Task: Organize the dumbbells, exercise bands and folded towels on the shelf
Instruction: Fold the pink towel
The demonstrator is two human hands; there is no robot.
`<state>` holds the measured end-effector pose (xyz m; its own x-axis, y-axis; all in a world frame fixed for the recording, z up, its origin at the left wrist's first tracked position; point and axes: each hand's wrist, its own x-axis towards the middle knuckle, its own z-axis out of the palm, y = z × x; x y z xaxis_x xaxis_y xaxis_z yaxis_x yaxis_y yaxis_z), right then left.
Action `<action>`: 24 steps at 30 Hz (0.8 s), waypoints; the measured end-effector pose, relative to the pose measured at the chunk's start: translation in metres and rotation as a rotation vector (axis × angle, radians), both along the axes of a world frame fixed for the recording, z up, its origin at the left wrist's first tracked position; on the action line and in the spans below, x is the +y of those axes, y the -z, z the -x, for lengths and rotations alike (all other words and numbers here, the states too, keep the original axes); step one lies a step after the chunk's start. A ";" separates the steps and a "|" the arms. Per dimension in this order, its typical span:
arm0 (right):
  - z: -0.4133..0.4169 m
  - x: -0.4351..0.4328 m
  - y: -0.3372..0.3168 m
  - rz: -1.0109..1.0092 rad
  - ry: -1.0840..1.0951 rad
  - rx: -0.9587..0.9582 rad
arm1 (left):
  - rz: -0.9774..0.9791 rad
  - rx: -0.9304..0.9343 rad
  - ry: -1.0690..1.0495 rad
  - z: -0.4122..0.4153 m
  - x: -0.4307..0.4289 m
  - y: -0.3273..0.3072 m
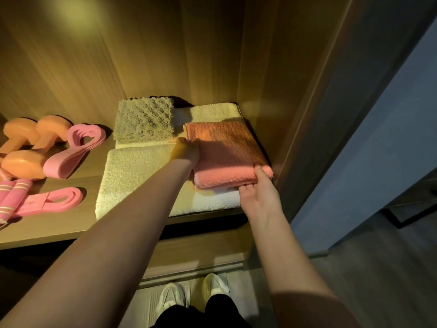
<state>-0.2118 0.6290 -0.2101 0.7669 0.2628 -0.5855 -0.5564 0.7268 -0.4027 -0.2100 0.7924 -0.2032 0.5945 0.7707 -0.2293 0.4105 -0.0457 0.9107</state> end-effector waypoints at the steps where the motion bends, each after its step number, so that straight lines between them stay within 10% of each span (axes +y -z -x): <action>1: 0.000 -0.001 0.000 -0.008 -0.011 -0.016 | 0.052 0.025 0.034 0.002 -0.002 -0.005; 4: 0.002 -0.002 0.000 -0.040 0.011 0.005 | 0.051 0.257 0.240 0.014 -0.012 -0.018; 8: 0.009 -0.002 0.002 0.031 0.001 -0.009 | -0.471 0.605 0.371 0.022 -0.020 -0.012; 17: 0.026 -0.030 -0.002 0.176 -0.110 -0.091 | -0.832 0.515 0.155 0.033 -0.034 -0.021; 21: 0.046 -0.051 0.004 0.410 -0.150 -0.237 | -1.184 0.353 0.543 0.033 -0.046 -0.018; 24: 0.057 -0.063 0.006 0.540 -0.145 -0.319 | -1.066 0.496 0.718 0.027 -0.048 0.003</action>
<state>-0.2687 0.5660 -0.2164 0.9043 0.1086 -0.4129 -0.4257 0.3014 -0.8532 -0.2374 0.7447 -0.2066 0.9631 0.2676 -0.0296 0.2691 -0.9607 0.0683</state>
